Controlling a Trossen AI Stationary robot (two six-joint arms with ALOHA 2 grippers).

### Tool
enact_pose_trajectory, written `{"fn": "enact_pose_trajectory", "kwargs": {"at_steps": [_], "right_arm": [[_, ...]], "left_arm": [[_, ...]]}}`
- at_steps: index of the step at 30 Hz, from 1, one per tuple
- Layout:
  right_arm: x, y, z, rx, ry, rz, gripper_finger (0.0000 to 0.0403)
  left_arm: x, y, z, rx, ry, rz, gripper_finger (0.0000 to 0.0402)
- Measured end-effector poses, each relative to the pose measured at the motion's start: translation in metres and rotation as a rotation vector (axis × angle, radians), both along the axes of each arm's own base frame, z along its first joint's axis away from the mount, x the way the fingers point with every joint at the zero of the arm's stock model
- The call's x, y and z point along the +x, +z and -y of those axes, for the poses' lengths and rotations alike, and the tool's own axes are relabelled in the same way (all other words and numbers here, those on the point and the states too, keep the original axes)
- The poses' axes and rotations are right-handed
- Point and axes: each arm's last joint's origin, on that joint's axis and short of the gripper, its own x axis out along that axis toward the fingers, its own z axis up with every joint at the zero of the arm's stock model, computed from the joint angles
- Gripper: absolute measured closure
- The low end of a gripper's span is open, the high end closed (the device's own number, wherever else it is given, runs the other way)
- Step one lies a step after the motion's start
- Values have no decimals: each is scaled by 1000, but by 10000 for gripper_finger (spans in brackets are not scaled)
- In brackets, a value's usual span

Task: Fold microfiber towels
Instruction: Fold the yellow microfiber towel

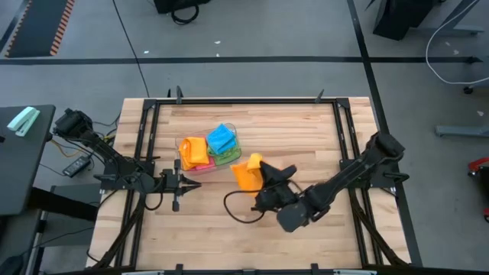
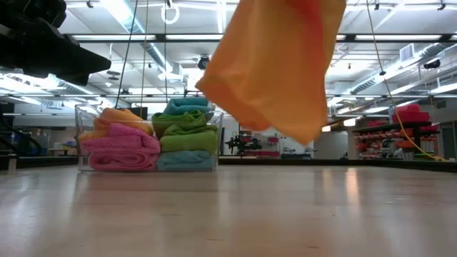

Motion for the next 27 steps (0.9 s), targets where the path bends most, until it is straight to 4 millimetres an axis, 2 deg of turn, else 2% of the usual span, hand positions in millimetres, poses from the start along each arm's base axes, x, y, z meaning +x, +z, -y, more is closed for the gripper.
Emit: {"fn": "enact_pose_trajectory", "kwargs": {"at_steps": [4,10,15,20,27], "right_arm": [[-14,29,10,54,35,60,365],[-44,65,25,207,181,172,365],[-66,74,47,450,299,229,365],[-80,77,71,648,258,302,365],[-97,105,92,896,251,556,365]], "left_arm": [[0,0,0,-2,0,3,374],[0,0,0,-1,0,0,378],[0,0,0,-2,0,3,369],[0,0,0,0,0,1,366],[0,0,0,-1,0,2,377]]}}
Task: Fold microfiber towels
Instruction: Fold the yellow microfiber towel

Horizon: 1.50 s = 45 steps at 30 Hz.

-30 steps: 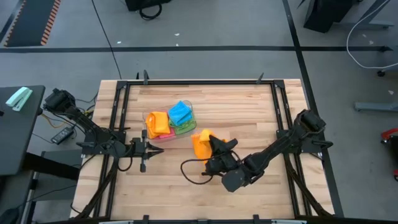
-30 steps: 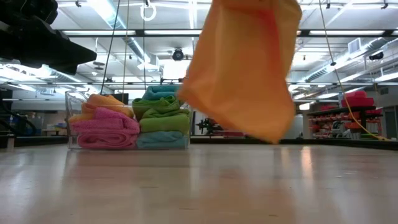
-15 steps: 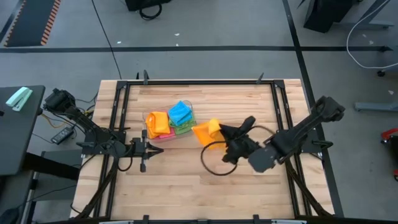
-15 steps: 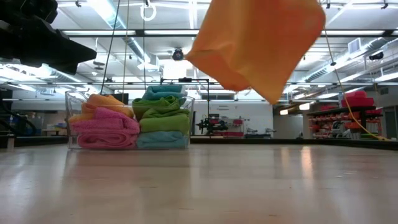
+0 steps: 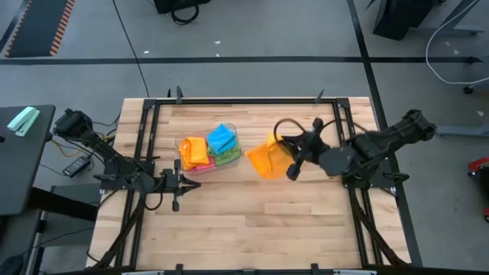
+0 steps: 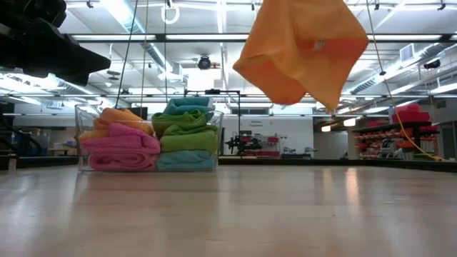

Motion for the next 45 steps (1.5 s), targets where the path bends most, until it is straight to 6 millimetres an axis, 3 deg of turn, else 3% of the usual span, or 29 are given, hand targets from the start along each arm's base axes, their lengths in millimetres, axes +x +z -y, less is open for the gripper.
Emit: {"fn": "enact_pose_trajectory", "kwargs": {"at_steps": [7,11,23,38,41,45], "right_arm": [[-8,31,4,190,175,4,365],[-13,36,4,215,213,-28,365],[-25,9,4,389,209,-284,365],[-22,9,11,352,159,-273,365],[-21,6,6,426,193,-303,365],[-16,-7,-8,389,196,-383,365]], "left_arm": [[-4,-1,6,-108,-49,-11,372],[-5,-1,6,-63,-56,-14,366],[-5,-1,6,-63,-56,-15,378],[-5,-1,6,-63,-56,-15,371],[-5,-1,6,-63,-56,-15,376],[-5,-1,6,-63,-56,-14,378]]}}
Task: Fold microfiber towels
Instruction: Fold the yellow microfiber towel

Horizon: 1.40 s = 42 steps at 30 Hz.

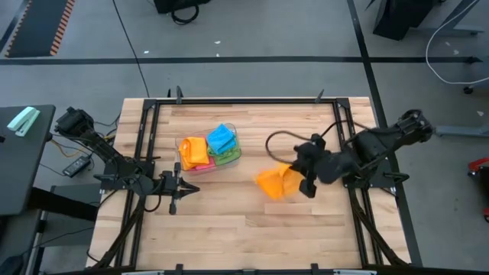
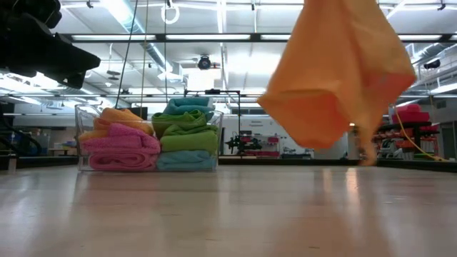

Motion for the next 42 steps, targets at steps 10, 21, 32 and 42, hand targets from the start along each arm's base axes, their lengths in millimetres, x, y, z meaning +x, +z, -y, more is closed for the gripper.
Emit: {"fn": "enact_pose_trajectory", "kwargs": {"at_steps": [10,21,32,42], "right_arm": [[30,-32,-19,23,46,-157,365],[35,-17,-6,160,32,-141,365],[53,1,-10,183,123,101,365],[45,56,-6,64,86,331,365]], "left_arm": [[7,24,0,-18,27,146,366],[12,31,-3,15,55,161,371],[12,31,-3,20,55,160,368],[12,31,-3,19,54,160,373]]}}
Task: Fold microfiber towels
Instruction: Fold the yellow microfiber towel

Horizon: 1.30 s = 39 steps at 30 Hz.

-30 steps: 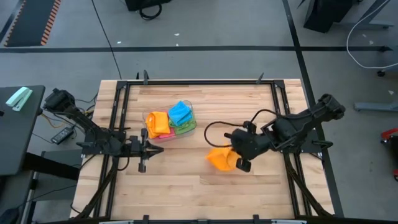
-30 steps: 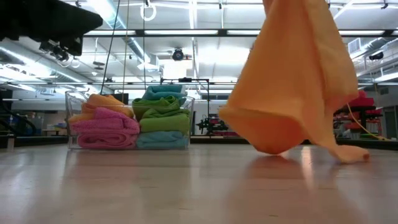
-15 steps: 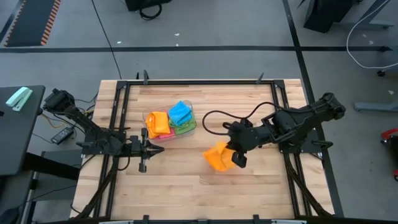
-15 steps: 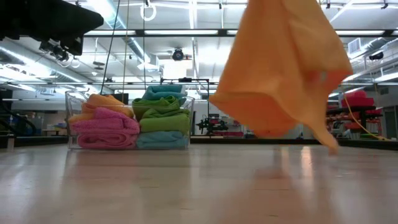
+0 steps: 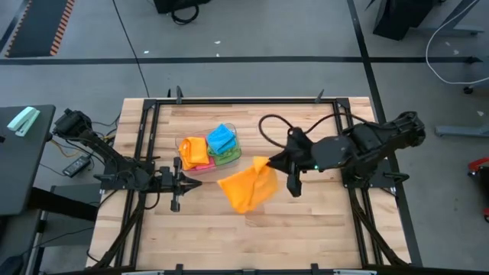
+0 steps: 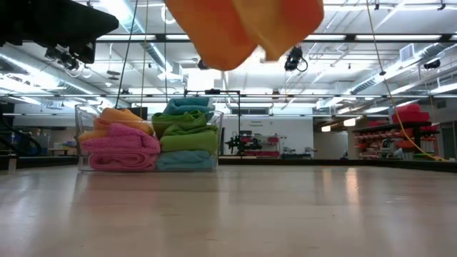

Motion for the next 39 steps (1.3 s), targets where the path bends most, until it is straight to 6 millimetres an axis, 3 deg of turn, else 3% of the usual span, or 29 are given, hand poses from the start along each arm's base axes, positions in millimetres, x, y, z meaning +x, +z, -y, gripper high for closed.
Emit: {"fn": "enact_pose_trajectory", "kwargs": {"at_steps": [7,18,26,39], "right_arm": [[1,-5,-1,-15,-7,-34,365],[4,-54,2,25,-108,-244,365],[2,-65,14,-48,-133,-344,357],[11,-137,9,44,-57,-486,276]], "left_arm": [[0,0,0,0,0,0,365],[0,0,0,0,0,0,378],[0,0,0,0,0,0,366],[0,0,0,0,0,0,377]]}}
